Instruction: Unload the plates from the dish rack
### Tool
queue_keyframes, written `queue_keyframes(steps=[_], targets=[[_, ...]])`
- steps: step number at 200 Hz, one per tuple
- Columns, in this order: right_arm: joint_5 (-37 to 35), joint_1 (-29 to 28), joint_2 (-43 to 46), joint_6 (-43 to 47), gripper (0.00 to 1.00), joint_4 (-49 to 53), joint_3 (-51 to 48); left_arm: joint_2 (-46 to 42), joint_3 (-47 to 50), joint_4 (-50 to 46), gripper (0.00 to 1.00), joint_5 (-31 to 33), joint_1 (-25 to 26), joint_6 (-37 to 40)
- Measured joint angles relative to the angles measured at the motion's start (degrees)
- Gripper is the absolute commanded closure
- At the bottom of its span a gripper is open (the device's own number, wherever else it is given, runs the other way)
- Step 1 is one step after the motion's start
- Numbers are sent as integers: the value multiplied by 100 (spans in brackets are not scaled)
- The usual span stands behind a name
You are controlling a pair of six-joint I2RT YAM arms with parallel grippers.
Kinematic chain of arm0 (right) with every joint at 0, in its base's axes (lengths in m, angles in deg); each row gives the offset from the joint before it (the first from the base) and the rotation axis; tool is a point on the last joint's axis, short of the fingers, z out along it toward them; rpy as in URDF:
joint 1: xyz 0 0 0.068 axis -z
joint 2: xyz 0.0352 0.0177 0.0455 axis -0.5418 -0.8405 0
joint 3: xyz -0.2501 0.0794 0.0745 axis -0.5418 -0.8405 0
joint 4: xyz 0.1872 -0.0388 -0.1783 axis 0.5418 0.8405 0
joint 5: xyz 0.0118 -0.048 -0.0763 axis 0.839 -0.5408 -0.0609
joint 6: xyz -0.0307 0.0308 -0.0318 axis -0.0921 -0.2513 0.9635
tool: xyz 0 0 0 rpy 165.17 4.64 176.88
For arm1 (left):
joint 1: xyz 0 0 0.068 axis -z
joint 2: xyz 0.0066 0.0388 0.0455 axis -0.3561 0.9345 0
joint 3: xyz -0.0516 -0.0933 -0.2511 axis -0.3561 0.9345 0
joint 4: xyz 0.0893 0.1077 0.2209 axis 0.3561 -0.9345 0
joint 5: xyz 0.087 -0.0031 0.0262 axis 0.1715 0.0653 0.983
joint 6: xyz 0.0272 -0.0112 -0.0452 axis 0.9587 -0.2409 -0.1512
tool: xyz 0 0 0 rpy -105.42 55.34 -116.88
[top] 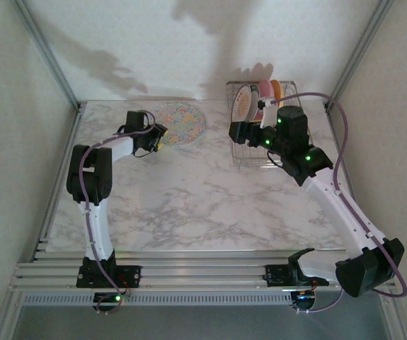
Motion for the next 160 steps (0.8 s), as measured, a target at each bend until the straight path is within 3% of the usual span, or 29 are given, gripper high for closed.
queue_keyframes(steps=[160], targets=[[0,0,-11,-87,22,4,15,7,-328,-914,44,354,0,214]])
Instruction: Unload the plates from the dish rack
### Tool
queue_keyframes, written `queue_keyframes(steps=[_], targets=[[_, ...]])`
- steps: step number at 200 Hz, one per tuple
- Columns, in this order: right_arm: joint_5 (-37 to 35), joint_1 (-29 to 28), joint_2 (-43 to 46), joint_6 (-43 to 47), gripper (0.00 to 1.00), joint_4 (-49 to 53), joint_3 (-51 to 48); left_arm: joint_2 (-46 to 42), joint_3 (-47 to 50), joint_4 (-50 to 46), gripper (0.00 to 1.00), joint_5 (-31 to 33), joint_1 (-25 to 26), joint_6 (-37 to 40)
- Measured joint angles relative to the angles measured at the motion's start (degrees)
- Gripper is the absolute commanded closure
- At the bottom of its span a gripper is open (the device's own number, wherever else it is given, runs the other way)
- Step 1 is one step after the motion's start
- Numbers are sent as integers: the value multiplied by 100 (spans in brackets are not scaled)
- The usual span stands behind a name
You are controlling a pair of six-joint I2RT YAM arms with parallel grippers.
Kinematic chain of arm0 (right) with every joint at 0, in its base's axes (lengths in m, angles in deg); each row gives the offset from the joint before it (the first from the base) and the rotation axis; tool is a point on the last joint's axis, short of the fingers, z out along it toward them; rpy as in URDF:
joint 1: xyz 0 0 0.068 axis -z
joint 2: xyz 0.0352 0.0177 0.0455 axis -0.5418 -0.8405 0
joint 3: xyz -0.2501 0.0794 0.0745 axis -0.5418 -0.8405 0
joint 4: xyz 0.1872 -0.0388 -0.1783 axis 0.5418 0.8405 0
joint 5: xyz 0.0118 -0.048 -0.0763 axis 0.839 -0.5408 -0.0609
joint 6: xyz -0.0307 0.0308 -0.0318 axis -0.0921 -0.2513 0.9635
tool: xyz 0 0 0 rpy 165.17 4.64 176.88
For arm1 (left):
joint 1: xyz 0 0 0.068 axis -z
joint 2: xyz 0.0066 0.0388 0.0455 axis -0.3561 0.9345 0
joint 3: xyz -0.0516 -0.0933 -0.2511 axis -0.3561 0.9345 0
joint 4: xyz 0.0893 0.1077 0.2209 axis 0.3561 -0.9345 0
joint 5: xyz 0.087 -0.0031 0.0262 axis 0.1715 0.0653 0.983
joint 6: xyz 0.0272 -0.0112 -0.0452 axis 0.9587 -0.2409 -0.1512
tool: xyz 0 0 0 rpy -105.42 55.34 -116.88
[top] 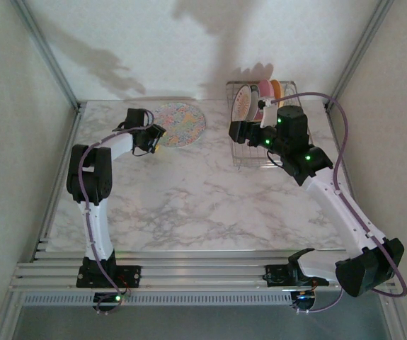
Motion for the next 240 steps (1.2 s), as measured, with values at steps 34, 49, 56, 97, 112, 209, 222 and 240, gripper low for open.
queue_keyframes(steps=[34,49,56,97,112,209,222,240], targets=[[0,0,0,0,22,9,7,55,-105,-42,43,15,0,20],[0,0,0,2,22,35,13,114,-173,-46,43,17,0,20],[0,0,0,2,22,42,20,146,-203,-46,43,17,0,22],[-4,0,0,2,22,42,55,236,-275,-55,42,17,2,61],[-24,0,0,2,22,63,59,236,-278,-85,36,39,2,74],[-2575,560,-1261,162,31,2061,2308,-535,-46,-345,23,599,229,205],[-2756,807,-1668,162,32,2288,2710,-907,127,-326,23,693,310,201],[-2975,1069,-2232,203,33,2544,3193,-1412,332,-297,23,820,413,190]])
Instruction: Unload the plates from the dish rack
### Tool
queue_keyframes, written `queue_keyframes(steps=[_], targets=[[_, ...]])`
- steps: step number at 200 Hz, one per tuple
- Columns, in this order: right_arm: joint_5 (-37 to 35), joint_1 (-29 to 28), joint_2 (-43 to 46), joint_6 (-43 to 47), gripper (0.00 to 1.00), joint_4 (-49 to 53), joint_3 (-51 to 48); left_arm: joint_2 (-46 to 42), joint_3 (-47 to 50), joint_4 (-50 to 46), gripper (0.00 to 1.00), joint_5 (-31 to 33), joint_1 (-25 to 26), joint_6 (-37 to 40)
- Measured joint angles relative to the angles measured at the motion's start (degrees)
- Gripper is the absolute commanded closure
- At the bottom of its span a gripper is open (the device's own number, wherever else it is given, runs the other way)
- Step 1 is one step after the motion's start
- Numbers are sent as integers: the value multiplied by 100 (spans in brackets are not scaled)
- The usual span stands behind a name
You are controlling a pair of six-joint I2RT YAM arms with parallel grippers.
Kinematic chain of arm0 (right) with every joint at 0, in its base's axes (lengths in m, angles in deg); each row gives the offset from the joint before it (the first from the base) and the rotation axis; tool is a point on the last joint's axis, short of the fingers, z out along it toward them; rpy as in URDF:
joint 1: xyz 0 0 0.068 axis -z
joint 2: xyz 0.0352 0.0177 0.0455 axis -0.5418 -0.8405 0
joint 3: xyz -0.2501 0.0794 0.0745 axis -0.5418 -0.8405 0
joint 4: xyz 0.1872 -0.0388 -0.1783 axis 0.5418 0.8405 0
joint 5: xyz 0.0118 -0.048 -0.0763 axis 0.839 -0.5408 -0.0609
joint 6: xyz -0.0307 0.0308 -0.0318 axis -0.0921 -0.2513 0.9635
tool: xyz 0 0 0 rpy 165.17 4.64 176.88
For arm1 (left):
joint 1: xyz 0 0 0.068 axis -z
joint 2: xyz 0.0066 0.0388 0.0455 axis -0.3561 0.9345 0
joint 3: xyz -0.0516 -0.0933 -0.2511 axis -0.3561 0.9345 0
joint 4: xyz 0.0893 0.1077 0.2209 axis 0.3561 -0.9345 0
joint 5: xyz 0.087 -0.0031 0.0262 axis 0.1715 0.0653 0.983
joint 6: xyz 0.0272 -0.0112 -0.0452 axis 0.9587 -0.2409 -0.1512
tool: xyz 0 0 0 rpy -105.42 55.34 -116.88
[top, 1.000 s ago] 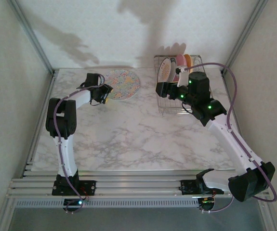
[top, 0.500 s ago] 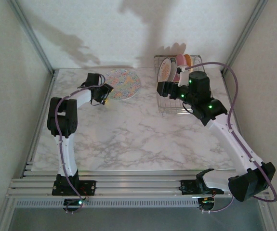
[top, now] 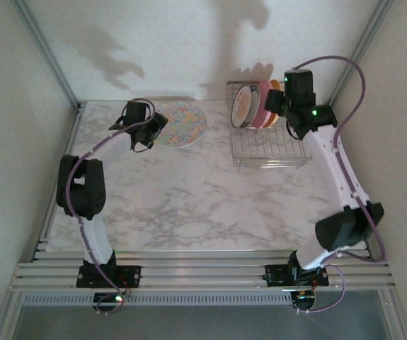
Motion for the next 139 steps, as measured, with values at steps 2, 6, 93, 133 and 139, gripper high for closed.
queue_keyframes(steps=[2,6,93,133,139], targets=[[-15,13,-42,4,33,11,28,-66,22,0,22,22,9,-2],[-63,66,-168,26,34,48,127,-188,66,7,23,37,33,-2],[-42,490,-2175,702,52,245,1591,-2573,999,647,24,7,490,243],[66,608,-2704,721,54,358,2041,-3375,1180,822,23,-76,632,492],[76,614,-2789,730,54,369,2129,-3471,1224,839,23,-83,638,511]])
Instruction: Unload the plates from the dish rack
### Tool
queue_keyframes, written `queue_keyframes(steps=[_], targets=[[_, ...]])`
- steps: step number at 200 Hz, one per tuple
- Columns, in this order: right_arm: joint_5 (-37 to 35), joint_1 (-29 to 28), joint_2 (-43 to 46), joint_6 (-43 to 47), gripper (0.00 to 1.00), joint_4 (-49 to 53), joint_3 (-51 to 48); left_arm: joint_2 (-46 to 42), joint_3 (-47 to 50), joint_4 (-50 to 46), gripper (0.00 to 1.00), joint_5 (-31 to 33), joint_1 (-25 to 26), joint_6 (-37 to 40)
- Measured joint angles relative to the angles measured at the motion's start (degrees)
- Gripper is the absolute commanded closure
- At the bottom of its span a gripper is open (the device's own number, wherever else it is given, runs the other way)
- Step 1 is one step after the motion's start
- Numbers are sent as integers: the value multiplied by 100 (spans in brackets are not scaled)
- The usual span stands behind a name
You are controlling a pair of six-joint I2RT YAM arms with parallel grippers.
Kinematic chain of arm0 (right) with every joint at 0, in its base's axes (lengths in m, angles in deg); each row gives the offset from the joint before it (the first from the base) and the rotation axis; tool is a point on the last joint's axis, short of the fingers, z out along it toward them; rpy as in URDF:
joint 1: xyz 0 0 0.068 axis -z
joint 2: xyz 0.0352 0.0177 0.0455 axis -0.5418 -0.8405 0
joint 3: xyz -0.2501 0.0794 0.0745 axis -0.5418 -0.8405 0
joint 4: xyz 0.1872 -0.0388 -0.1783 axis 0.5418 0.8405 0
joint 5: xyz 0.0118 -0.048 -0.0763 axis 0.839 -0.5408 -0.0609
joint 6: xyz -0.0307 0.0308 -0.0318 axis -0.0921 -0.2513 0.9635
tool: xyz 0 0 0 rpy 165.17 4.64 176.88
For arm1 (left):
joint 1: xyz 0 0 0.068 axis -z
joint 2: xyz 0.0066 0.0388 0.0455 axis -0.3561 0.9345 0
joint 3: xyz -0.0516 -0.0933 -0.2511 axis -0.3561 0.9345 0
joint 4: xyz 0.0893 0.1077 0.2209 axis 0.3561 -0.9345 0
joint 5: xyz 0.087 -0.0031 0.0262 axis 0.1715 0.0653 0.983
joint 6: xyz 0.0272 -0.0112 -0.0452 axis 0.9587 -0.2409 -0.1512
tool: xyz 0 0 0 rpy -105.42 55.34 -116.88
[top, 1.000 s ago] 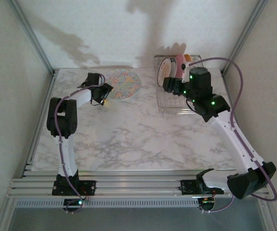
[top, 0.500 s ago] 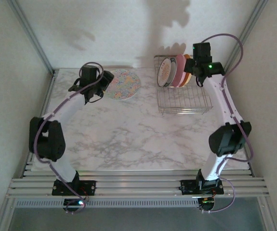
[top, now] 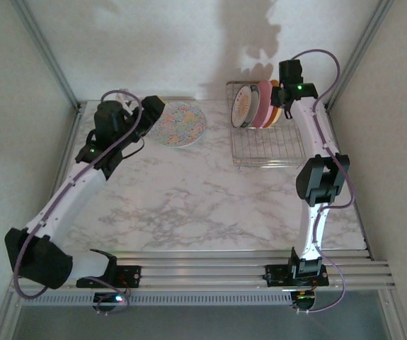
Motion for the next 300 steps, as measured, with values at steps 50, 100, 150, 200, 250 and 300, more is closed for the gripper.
queue_keyframes(steps=[50,100,150,200,250,300], targets=[[7,22,-577,22,56,144,612,-428,236,26,23,-61,2,20],[26,109,-944,22,60,160,1043,-800,249,195,22,-83,7,136],[28,142,-1222,46,62,175,1401,-870,249,197,23,-81,7,149],[31,144,-1381,109,63,170,1565,-876,249,190,22,-79,7,149],[24,144,-1443,127,66,164,1622,-964,254,186,23,-74,7,149],[33,146,-1462,127,69,144,1641,-1025,254,181,23,-57,7,149]])
